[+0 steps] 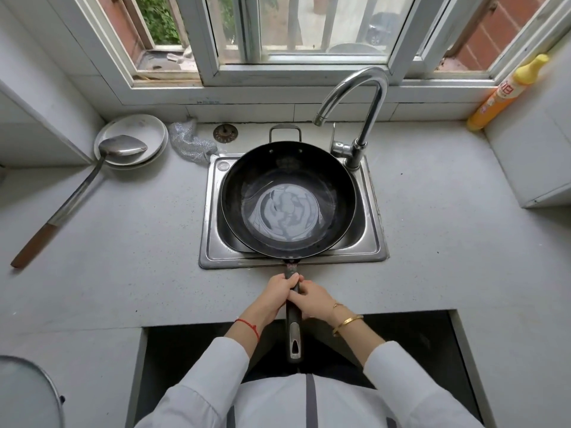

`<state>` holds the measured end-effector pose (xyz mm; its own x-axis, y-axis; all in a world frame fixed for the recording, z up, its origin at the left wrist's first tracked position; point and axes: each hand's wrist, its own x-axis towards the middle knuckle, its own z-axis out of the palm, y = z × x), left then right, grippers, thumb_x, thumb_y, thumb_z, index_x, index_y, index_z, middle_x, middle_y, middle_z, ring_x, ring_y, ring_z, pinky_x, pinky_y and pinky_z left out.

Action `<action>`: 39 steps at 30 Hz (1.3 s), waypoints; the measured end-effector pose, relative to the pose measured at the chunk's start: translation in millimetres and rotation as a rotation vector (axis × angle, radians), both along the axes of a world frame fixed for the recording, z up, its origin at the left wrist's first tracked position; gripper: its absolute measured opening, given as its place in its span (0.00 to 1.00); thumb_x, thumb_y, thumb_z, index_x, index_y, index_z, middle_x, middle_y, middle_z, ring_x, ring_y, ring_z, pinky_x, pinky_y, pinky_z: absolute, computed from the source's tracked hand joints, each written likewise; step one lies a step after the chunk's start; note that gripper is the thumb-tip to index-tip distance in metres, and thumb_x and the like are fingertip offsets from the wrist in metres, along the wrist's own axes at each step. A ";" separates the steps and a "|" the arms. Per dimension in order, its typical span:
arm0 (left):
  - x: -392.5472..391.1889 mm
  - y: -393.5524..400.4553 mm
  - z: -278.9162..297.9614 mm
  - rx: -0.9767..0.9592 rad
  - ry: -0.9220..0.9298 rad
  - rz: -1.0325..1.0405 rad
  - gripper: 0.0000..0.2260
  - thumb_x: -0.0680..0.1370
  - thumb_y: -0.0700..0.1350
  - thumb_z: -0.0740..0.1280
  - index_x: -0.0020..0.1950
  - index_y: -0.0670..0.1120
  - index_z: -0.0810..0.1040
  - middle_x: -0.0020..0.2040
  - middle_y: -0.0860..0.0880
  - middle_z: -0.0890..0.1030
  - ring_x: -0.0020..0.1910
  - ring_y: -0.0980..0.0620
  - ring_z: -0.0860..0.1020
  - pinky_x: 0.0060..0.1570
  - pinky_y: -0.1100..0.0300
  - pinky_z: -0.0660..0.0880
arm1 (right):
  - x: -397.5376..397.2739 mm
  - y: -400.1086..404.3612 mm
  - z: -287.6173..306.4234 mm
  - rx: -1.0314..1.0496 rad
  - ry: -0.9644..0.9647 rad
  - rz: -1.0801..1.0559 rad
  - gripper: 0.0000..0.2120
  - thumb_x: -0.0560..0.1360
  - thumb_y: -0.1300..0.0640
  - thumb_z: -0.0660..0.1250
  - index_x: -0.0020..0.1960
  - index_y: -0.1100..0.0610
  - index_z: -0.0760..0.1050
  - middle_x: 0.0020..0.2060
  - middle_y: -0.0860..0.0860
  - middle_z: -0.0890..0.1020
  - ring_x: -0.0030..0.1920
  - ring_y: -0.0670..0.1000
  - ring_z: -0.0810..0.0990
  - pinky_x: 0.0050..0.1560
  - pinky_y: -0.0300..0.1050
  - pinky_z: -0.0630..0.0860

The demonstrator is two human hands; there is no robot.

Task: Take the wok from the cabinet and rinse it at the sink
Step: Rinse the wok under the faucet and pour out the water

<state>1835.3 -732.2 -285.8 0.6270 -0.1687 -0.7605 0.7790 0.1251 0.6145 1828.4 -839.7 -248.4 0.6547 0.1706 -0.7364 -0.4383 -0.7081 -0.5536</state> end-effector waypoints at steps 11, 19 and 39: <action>1.4 -17.2 3.3 0.026 0.118 0.101 0.06 0.83 0.40 0.56 0.51 0.40 0.71 0.37 0.46 0.72 0.31 0.51 0.72 0.34 0.59 0.74 | 116.4 -76.7 33.5 -0.115 -0.700 -0.270 0.11 0.79 0.61 0.57 0.51 0.62 0.77 0.44 0.57 0.82 0.43 0.54 0.79 0.41 0.42 0.73; 4.9 -20.1 1.9 0.076 0.165 0.097 0.06 0.83 0.41 0.56 0.50 0.41 0.71 0.36 0.47 0.72 0.30 0.52 0.71 0.33 0.60 0.72 | 233.5 -75.5 60.8 -0.018 -0.642 -0.285 0.24 0.81 0.63 0.51 0.77 0.59 0.56 0.72 0.57 0.68 0.71 0.56 0.66 0.67 0.37 0.60; 5.4 -22.0 6.8 0.088 0.178 0.132 0.06 0.83 0.40 0.55 0.51 0.40 0.71 0.35 0.47 0.72 0.29 0.52 0.70 0.32 0.60 0.70 | 304.5 -74.4 48.4 -0.118 -0.527 -0.031 0.26 0.81 0.64 0.49 0.79 0.57 0.52 0.78 0.56 0.55 0.77 0.55 0.56 0.73 0.41 0.53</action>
<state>1840.7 -754.2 -279.0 0.4943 -0.0226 -0.8690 0.8563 0.1851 0.4823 2132.9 -914.1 -200.0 0.9439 0.0819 -0.3199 -0.1440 -0.7699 -0.6217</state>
